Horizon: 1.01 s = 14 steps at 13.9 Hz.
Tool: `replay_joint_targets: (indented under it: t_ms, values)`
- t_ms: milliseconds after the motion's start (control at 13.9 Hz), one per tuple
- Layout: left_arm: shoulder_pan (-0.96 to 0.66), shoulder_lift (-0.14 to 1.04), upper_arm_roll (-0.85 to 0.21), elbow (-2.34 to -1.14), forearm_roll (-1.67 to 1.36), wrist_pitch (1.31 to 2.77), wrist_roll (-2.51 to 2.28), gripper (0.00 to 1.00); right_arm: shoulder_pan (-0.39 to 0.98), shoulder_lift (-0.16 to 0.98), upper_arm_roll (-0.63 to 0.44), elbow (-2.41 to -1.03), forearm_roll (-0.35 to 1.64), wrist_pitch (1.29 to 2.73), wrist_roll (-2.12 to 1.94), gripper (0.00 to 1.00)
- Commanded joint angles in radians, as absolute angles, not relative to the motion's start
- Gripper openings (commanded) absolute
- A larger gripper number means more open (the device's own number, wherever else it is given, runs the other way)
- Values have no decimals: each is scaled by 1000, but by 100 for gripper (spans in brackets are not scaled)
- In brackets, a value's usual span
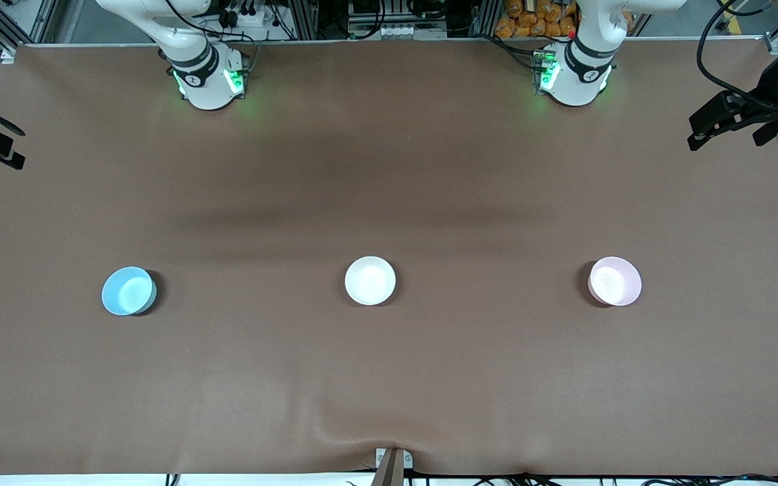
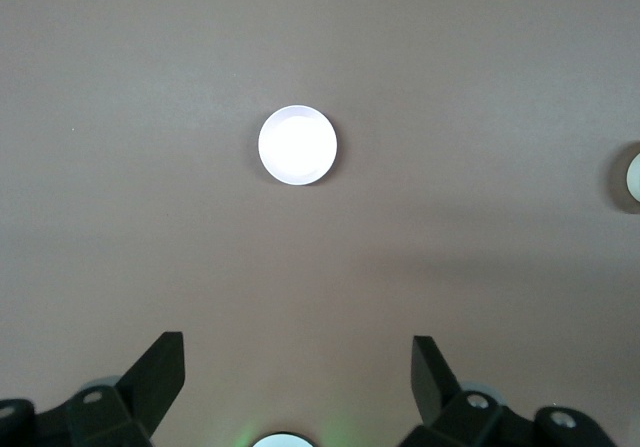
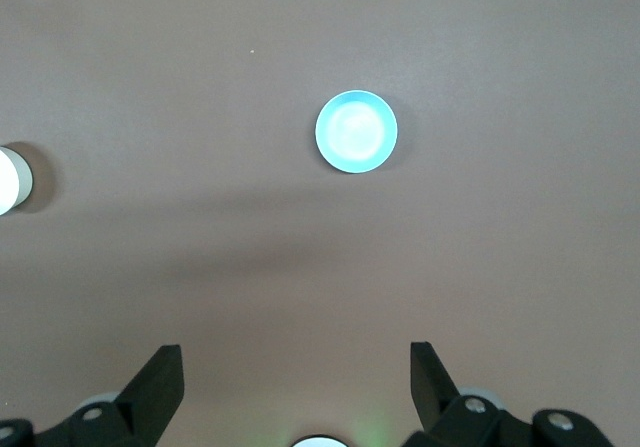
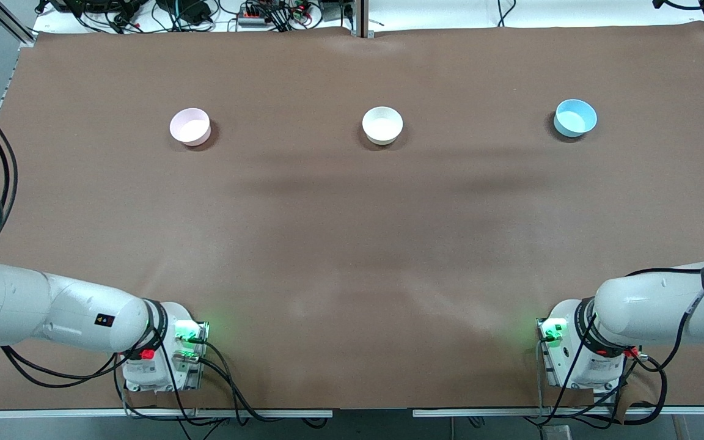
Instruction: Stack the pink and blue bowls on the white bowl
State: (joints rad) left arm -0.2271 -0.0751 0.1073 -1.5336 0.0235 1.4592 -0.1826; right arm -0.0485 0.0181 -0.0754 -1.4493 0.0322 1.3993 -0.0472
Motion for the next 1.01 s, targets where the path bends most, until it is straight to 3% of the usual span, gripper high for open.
replay_joint_targets:
  t_ms: [0,934]
  values:
    - [-224,-61,104,-1509,46,1445,-179,100,-55,17,-72,-1447,46,1394,-44,100]
    - [-219,-38,103,-1512,46,1447,-178,100,-57,18,-72,-1447,46,1393,-43,100]
